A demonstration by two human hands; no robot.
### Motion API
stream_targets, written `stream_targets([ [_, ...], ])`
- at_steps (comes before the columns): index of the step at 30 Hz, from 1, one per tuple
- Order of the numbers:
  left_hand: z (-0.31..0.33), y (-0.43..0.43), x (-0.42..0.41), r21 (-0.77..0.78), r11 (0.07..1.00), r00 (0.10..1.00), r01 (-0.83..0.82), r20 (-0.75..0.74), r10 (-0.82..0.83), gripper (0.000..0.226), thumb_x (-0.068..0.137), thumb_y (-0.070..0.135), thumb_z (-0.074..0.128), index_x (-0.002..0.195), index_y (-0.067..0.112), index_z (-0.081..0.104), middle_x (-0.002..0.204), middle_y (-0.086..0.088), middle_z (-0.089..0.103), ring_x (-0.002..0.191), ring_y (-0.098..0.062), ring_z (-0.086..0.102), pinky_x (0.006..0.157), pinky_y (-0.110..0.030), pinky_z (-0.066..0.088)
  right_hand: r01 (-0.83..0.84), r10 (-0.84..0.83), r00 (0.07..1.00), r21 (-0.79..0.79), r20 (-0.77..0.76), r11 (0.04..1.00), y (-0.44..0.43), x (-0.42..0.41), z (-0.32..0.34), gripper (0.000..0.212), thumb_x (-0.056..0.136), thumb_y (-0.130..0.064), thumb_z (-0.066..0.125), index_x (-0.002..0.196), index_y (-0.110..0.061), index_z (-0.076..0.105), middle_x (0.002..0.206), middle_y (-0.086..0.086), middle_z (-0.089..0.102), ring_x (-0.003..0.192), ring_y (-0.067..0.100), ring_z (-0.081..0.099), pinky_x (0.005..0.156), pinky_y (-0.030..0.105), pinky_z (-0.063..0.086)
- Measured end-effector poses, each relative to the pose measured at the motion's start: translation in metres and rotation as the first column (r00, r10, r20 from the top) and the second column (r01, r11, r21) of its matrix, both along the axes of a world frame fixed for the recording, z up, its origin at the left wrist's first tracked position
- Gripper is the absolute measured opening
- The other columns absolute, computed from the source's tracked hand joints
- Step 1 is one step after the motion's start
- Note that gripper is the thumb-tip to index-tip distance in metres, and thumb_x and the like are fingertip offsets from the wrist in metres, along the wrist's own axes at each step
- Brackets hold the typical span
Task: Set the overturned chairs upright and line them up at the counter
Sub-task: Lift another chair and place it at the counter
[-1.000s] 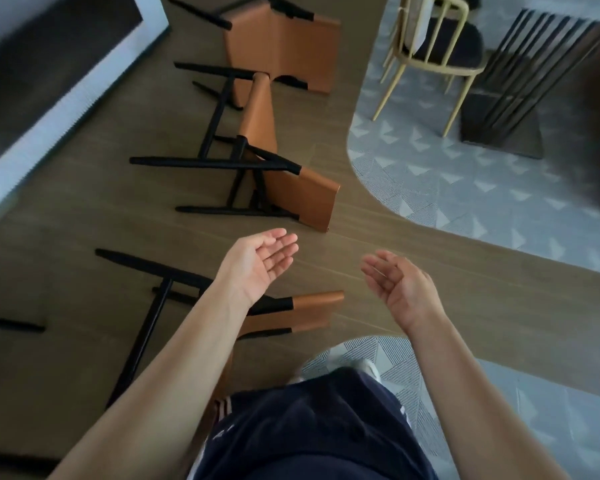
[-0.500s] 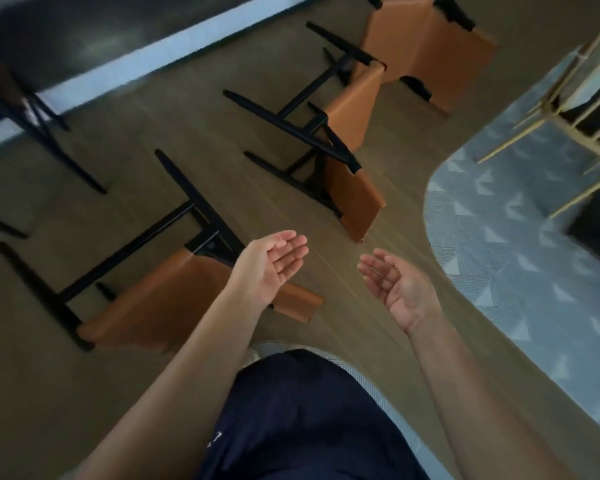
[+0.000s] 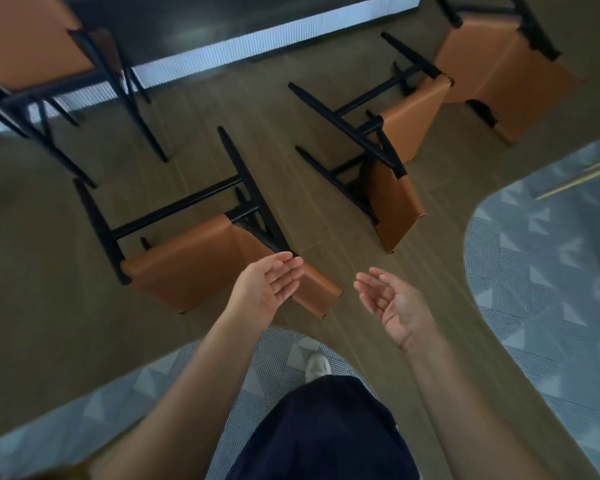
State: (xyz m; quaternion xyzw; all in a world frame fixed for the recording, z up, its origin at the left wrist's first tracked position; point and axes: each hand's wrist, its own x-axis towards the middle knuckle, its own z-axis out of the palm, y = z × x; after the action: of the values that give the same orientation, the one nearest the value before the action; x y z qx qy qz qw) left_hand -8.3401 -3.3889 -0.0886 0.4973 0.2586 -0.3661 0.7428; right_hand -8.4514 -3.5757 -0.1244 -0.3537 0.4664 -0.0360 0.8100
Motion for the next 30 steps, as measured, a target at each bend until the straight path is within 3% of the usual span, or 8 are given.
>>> stream_targets([
  [10, -0.047, -0.003, -0.055, 0.038, 0.998, 0.997, -0.048, -0.059, 0.05, 0.024, 0.094, 0.003, 0.046, 0.107, 0.002, 0.066, 0.099, -0.011, 0.075, 0.092, -0.023, 0.072, 0.078, -0.033, 0.054, -0.043, 0.048, 0.995, 0.066, -0.084, 0.997, 0.023, -0.03, -0.031, 0.019, 0.099, -0.009, 0.052, 0.111, 0.0, 0.063, 0.097, 0.018, 0.075, 0.081, 0.025, 0.075, 0.063, 0.03, 0.062],
  [17, -0.097, -0.029, -0.063, 0.238, 0.959, 0.974, -0.152, -0.127, 0.186, 0.015, 0.099, 0.002, 0.045, 0.109, 0.008, 0.054, 0.091, -0.01, 0.074, 0.077, -0.02, 0.072, 0.061, -0.029, 0.057, -0.195, 0.202, 0.965, 0.057, -0.169, 0.979, -0.009, -0.035, -0.076, 0.025, 0.102, -0.008, 0.042, 0.112, -0.006, 0.065, 0.1, 0.01, 0.076, 0.094, 0.022, 0.073, 0.083, 0.036, 0.055],
  [24, -0.182, -0.052, -0.081, 0.157, 0.969, 0.981, -0.188, -0.016, 0.193, 0.018, 0.091, 0.003, 0.058, 0.108, 0.008, 0.061, 0.093, -0.006, 0.076, 0.091, -0.023, 0.071, 0.075, -0.032, 0.058, -0.272, 0.264, 0.941, -0.011, -0.212, 0.962, -0.026, -0.021, -0.159, 0.022, 0.102, -0.01, 0.044, 0.107, -0.013, 0.065, 0.099, 0.003, 0.076, 0.096, 0.018, 0.071, 0.075, 0.03, 0.053],
  [30, -0.281, -0.059, -0.076, 0.175, 0.965, 0.98, -0.196, 0.015, 0.196, 0.018, 0.093, 0.002, 0.053, 0.106, 0.006, 0.063, 0.103, -0.008, 0.072, 0.097, -0.02, 0.068, 0.086, -0.033, 0.056, -0.25, 0.24, 0.942, -0.017, -0.234, 0.968, -0.02, -0.009, -0.276, 0.021, 0.101, -0.007, 0.045, 0.106, -0.01, 0.065, 0.102, 0.005, 0.072, 0.096, 0.018, 0.068, 0.074, 0.03, 0.052],
])
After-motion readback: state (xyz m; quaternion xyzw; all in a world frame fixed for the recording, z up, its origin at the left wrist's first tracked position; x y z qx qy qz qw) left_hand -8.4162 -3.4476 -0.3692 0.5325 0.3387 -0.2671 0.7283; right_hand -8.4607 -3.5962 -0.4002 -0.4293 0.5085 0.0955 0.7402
